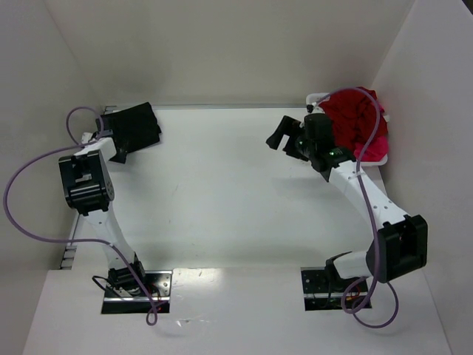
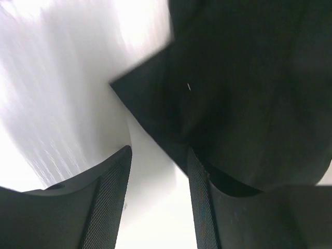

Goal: Fold and stack the t-shirts
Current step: Put the neatly folded tshirt into the corner of the board with the left arm

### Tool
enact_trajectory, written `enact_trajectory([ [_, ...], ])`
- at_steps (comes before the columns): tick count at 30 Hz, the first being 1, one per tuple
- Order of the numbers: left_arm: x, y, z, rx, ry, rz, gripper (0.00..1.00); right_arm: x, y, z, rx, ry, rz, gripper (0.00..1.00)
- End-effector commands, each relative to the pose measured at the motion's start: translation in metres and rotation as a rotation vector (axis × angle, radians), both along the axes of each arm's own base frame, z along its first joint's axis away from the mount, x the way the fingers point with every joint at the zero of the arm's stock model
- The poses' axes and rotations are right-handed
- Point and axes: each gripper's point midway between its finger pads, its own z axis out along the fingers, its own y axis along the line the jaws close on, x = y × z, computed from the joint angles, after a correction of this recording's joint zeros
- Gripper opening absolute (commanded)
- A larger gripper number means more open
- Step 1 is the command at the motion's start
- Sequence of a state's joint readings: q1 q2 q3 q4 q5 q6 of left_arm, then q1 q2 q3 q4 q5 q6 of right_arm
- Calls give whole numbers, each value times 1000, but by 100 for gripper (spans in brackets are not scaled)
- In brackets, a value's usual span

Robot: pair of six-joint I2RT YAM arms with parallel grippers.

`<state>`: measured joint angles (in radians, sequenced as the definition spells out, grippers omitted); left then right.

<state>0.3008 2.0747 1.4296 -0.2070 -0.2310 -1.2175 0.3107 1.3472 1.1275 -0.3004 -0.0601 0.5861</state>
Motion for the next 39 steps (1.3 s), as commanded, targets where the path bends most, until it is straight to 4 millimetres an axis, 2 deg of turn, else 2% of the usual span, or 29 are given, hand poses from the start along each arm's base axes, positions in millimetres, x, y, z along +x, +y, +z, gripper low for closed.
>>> enact_trajectory([
  [1,0,23,5,40,-2,85,56,17,-1,29,13,-83,-21,100],
  [2,0,32,5,50,0,103,56,18,-1,25,10,-75,-21,100],
  [4,1,32,-2,45,15,103,56,21,0,27,11,-76,-21,100],
  [6,9,40,6,58,-6,105,55,24,3,24,12,-67,-13,100],
  [8,10,43,2,64,0,110,55,25,3,28,15,-76,-13,100],
  [12,21,50,-6,64,4,98,55,27,4,26,15,-76,-13,100],
  [13,31,53,-3,69,-13,98,55,27,4,26,15,-76,-13,100],
  [17,42,57,-2,73,-25,99,55,28,4,23,21,-64,-18,100],
  [18,43,64,2,76,-35,110,55,30,5,27,24,-73,-18,100],
  [20,44,71,-4,75,-30,120,55,30,5,27,24,-73,-18,100],
  [21,50,74,6,83,-53,121,55,30,5,27,32,-70,-22,100],
  [23,53,79,0,79,-50,117,55,30,5,27,32,-70,-22,100],
  [25,62,89,10,95,-78,120,55,30,5,27,32,-70,-22,100],
  [29,68,94,6,107,-66,121,55,30,5,27,32,-70,-22,100],
  [30,71,101,15,120,-83,124,55,30,5,27,32,-70,-22,100],
  [34,77,99,10,107,-87,97,55,28,5,25,29,-61,-22,100],
  [35,75,96,6,96,-80,90,55,31,5,26,29,-61,-22,100],
  [37,72,95,17,100,-90,90,58,30,7,26,33,-60,-14,100],
  [38,65,89,12,92,-69,71,60,30,7,26,33,-60,-14,100],
  [39,62,89,17,100,-75,65,62,29,6,24,30,-51,-14,100],
])
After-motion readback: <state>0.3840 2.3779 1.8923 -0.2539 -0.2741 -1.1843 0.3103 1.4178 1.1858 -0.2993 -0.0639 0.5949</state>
